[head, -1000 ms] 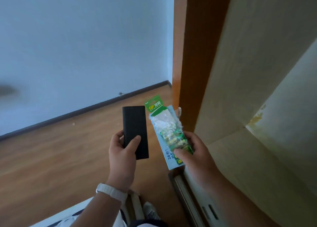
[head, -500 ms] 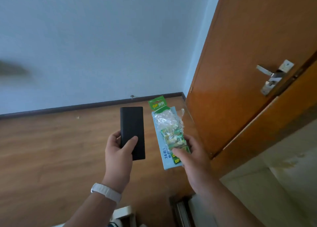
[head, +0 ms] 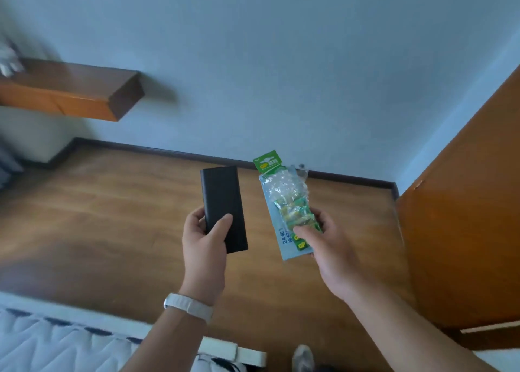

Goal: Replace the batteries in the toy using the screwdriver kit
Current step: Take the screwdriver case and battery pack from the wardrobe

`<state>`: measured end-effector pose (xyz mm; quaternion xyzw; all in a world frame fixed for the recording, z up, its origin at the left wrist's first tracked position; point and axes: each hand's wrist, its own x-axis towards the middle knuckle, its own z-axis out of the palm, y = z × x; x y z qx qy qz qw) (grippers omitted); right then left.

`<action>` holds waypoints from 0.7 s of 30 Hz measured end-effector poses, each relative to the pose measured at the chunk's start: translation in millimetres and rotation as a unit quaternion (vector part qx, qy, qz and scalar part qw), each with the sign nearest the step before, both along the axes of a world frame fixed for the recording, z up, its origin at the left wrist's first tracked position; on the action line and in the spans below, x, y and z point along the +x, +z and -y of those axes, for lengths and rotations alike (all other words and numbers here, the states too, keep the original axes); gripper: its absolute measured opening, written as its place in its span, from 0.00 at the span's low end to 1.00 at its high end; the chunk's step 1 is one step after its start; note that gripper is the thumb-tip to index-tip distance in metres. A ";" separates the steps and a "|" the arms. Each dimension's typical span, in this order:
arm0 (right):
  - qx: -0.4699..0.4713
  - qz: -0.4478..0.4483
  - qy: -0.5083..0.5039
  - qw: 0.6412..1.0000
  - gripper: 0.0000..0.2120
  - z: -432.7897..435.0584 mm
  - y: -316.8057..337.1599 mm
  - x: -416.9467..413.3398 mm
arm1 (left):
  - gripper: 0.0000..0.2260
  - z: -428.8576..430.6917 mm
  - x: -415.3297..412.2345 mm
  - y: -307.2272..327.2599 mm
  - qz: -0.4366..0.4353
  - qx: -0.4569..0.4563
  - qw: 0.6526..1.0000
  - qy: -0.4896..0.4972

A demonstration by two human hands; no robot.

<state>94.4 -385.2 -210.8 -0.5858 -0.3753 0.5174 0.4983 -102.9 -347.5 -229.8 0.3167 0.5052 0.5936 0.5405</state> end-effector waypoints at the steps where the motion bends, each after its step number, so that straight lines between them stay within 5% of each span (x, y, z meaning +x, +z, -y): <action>1: 0.002 0.000 0.019 1.000 0.25 -13.8 0.5 -5.5 | 0.19 -4.3 -7.8 1.5 0.001 0.001 1.000 0.016; 13: -0.020 -0.011 0.207 0.978 0.19 -186.3 -25.0 -27.9 | 0.15 -81.7 -28.6 -8.0 -0.056 -0.038 0.970 0.232; 21: -0.013 -0.035 0.262 0.964 0.15 -307.4 -12.4 35.7 | 0.14 -186.3 40.4 4.8 -0.071 -0.052 0.962 0.258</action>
